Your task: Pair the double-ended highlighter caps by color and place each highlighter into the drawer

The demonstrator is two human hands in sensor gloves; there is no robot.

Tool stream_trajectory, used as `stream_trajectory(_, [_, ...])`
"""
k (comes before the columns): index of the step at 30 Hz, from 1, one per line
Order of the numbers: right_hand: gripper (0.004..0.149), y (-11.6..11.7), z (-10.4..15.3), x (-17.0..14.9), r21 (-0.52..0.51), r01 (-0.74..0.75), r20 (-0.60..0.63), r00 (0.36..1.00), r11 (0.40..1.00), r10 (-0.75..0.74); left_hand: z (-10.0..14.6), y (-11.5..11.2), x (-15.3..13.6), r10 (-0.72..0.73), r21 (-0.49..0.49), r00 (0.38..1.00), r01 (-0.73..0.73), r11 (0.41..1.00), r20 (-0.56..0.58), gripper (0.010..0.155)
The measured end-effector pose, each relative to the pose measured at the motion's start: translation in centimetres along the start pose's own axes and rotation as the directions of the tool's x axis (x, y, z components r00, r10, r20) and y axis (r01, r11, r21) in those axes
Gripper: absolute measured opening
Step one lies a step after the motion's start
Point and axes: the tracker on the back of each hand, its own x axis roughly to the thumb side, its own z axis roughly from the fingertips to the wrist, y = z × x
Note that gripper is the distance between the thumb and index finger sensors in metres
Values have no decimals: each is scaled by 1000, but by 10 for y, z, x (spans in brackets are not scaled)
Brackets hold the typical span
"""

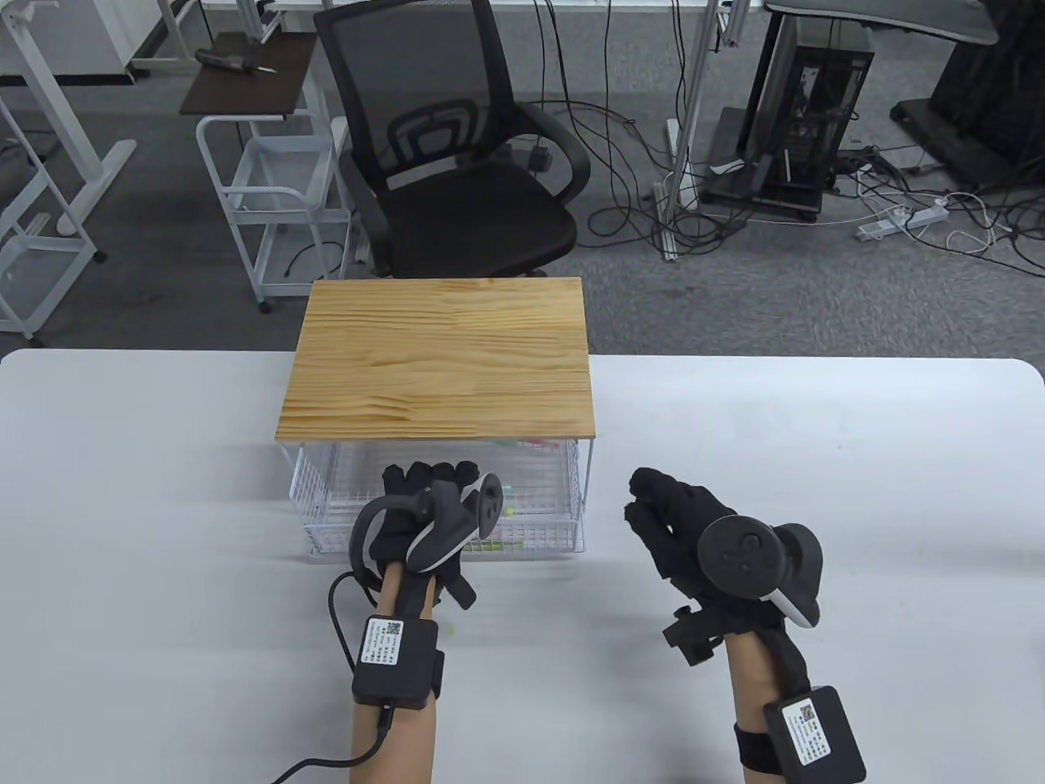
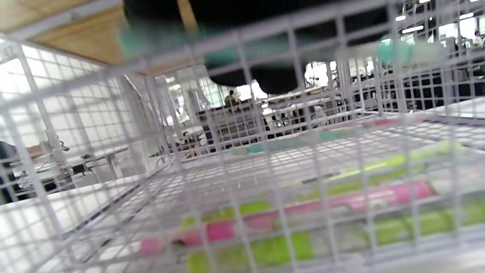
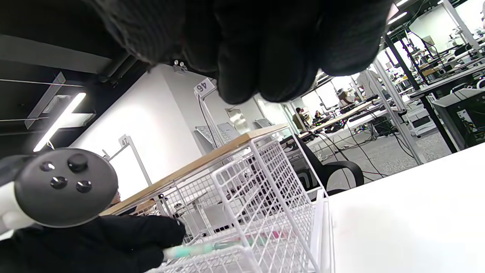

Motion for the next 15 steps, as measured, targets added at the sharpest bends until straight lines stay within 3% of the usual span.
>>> stream_trajectory(5, [50, 2, -1, -3, 9, -20, -8, 1000, 1000, 20, 14, 11, -10, 77, 3, 994, -78, 997, 83, 59])
stream_trajectory(9, [50, 3, -2, -3, 17, -21, -11, 1000, 1000, 22, 18, 1, -16, 12, -160, 992, 8, 987, 122, 63])
stream_trajectory(13, [50, 5, -3, -2, 28, -41, -5, 999, 999, 41, 19, -14, -17, -155, -87, 982, 165, 982, 105, 48])
stream_trajectory(15, [50, 5, -2, -2, 31, -49, -5, 999, 998, 49, 21, -18, -18, -133, -45, 985, 139, 989, 107, 43])
